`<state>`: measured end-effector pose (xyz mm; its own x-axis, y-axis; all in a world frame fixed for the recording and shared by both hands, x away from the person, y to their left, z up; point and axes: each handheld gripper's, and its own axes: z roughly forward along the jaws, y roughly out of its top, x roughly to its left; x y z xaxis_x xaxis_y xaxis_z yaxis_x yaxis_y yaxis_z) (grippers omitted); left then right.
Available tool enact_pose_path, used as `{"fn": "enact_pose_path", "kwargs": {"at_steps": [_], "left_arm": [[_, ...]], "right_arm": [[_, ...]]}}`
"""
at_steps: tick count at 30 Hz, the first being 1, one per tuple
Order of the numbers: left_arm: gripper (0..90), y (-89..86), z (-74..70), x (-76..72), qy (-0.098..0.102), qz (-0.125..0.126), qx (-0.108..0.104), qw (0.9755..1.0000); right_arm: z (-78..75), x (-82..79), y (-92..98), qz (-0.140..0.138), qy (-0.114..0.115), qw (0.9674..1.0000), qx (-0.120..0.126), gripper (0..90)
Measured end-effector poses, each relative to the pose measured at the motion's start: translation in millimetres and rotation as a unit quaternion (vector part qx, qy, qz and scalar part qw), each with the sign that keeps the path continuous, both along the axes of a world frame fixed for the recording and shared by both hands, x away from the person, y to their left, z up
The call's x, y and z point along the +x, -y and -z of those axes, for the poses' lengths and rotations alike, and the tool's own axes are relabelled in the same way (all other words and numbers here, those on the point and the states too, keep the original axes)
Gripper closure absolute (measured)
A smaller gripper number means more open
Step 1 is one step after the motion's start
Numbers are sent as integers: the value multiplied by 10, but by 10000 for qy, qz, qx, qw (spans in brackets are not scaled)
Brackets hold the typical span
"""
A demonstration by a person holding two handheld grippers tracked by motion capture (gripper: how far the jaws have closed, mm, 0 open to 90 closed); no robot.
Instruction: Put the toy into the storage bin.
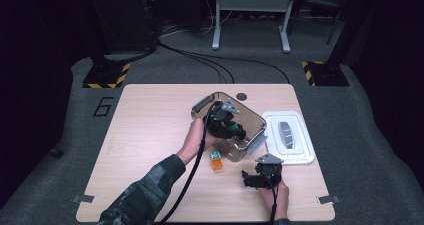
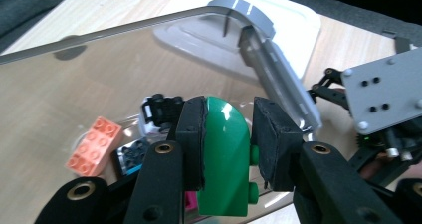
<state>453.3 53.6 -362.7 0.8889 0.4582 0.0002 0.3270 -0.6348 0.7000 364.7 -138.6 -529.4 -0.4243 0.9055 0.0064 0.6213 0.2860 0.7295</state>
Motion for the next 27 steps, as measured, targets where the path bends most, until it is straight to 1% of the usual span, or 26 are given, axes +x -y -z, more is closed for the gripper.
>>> {"fn": "enact_pose_path", "kwargs": {"at_steps": [10,12,14,16,17,18,21,23,24,25,27], "left_arm": [[667,176,141,-39,-220,119,-3,9997],[666,192,161,-48,-287,140,-9,9995],[663,200,185,-51,-379,155,-66,9991],[661,205,201,-59,-415,182,-46,9990],[658,207,206,-65,-436,169,-84,9989],[640,201,202,-61,-437,195,-49,9988],[582,184,189,-66,-477,195,-64,9986],[541,155,170,-71,-448,165,-90,9988],[508,133,155,-74,-433,143,-94,9989],[463,111,141,-85,-415,88,-152,9990],[412,54,106,-110,-346,41,-197,9992]], "right_arm": [[-1,-2,-3,11,-16,10000,9,59],[-1,-3,-3,12,-18,10000,11,59],[-1,-3,-3,12,-18,10000,12,59],[-1,-3,-3,11,-17,10000,11,59],[-1,-3,-3,12,-19,10000,12,59],[-1,-3,-3,11,-18,10000,11,59],[-1,-3,1,-20,-22,10000,-2,59],[-2,-4,1,-19,-26,10000,-2,59],[-1,-6,-2,-4,-34,10000,10,59],[-1,-6,-2,-7,-31,10000,8,59],[-1,-6,-1,-7,-33,10000,8,59]]}}
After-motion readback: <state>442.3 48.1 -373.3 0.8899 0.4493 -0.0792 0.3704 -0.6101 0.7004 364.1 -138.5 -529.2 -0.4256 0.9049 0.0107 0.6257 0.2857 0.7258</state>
